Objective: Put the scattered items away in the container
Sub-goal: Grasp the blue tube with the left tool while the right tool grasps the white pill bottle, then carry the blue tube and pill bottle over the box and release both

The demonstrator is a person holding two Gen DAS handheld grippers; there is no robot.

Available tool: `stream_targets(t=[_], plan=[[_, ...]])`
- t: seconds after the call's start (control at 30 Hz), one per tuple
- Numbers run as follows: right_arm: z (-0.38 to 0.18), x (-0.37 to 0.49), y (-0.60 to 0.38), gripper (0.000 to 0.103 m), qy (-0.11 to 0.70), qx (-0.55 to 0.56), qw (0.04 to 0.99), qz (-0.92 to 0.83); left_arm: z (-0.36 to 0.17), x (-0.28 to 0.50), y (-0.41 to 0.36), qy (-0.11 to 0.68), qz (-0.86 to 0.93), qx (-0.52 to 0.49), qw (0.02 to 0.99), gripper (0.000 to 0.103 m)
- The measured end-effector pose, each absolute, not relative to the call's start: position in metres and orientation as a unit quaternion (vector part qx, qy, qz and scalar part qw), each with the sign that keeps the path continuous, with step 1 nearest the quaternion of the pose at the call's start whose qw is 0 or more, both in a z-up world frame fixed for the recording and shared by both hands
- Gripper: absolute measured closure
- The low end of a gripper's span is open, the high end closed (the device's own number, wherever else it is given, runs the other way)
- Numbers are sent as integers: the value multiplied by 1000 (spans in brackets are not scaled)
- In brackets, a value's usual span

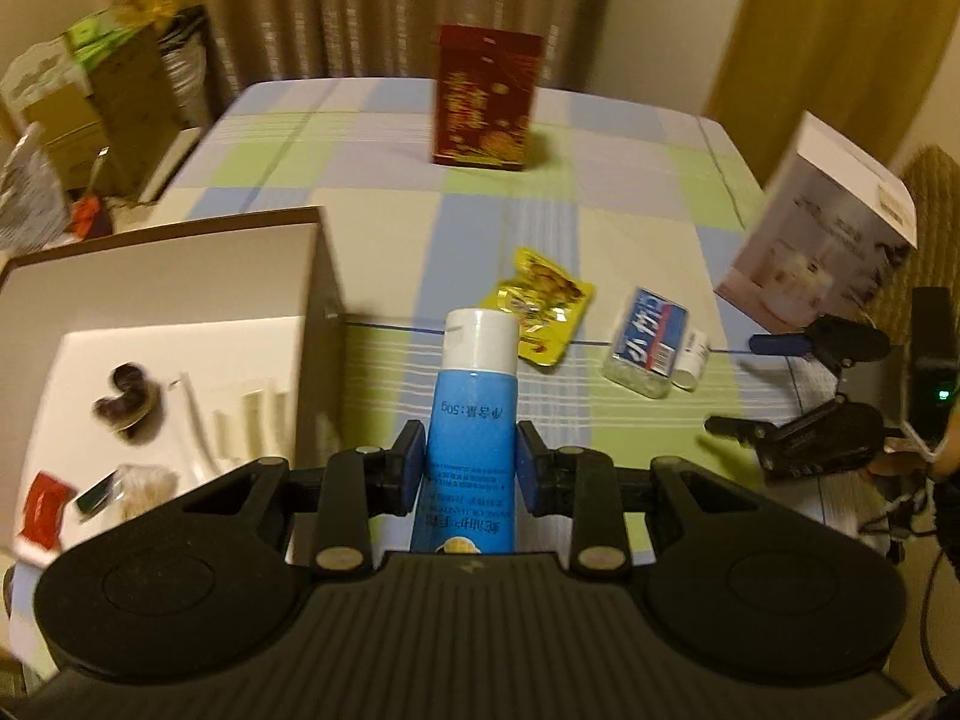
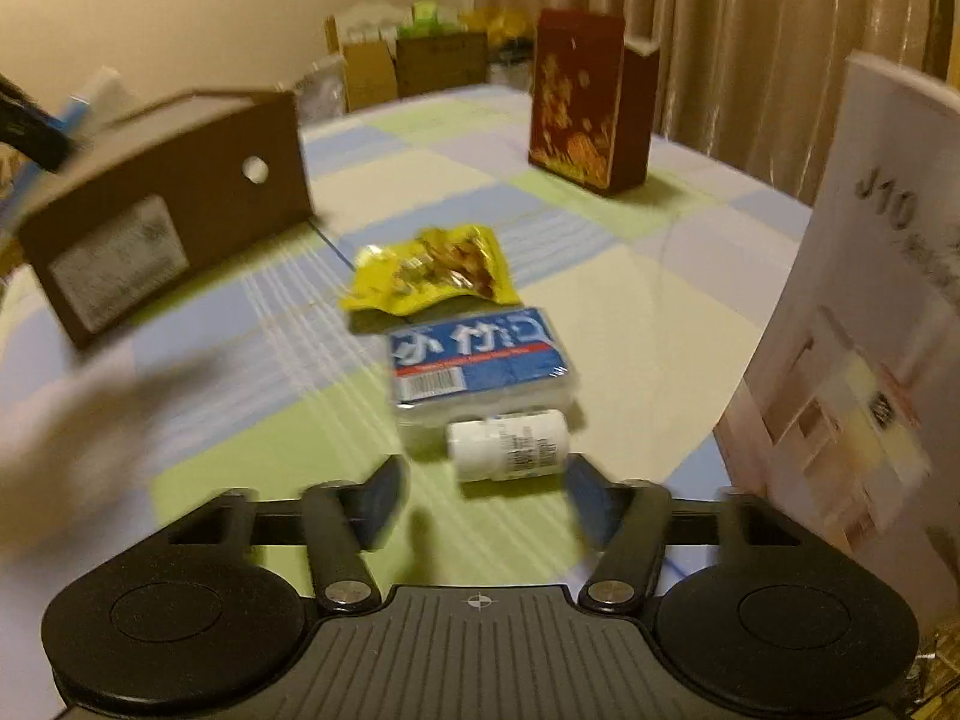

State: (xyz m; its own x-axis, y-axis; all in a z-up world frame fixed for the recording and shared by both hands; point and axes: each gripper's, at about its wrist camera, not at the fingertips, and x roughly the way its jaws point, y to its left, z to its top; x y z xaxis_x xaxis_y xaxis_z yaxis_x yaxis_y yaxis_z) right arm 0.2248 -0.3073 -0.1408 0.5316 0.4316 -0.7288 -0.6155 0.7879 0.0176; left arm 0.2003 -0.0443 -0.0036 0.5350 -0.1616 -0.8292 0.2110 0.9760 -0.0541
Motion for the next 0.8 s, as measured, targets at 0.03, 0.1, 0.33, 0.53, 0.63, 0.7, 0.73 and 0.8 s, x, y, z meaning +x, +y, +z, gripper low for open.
stream_targets(t=[0.03, 0.1, 0.33, 0.53, 0.63, 0.7, 0.73, 0.8], plan=[[-145, 230, -307, 40, 381, -126, 866, 298, -2, 198, -41, 470, -100, 24, 877, 76], [-147, 235, -308, 40, 378, -126, 866, 302, 2, 193, -32, 470, -89, 18, 878, 76], [-151, 236, -300, 54, 388, -143, 853, 318, 4, 179, -13, 471, -65, 3, 880, 76], [-131, 212, -308, 54, 412, -86, 856, 302, 11, 174, -4, 459, -63, -3, 886, 76], [-109, 200, -313, 54, 402, -47, 861, 309, 16, 174, 2, 453, -67, -4, 889, 76], [-93, 194, -315, 54, 393, -16, 864, 315, 19, 174, 6, 448, -71, -7, 891, 76], [-85, 192, -315, 54, 385, -2, 866, 318, 21, 174, 8, 446, -74, -8, 892, 76], [-70, 188, -310, 54, 373, 18, 868, 327, 24, 176, 13, 440, -79, -10, 894, 76]])
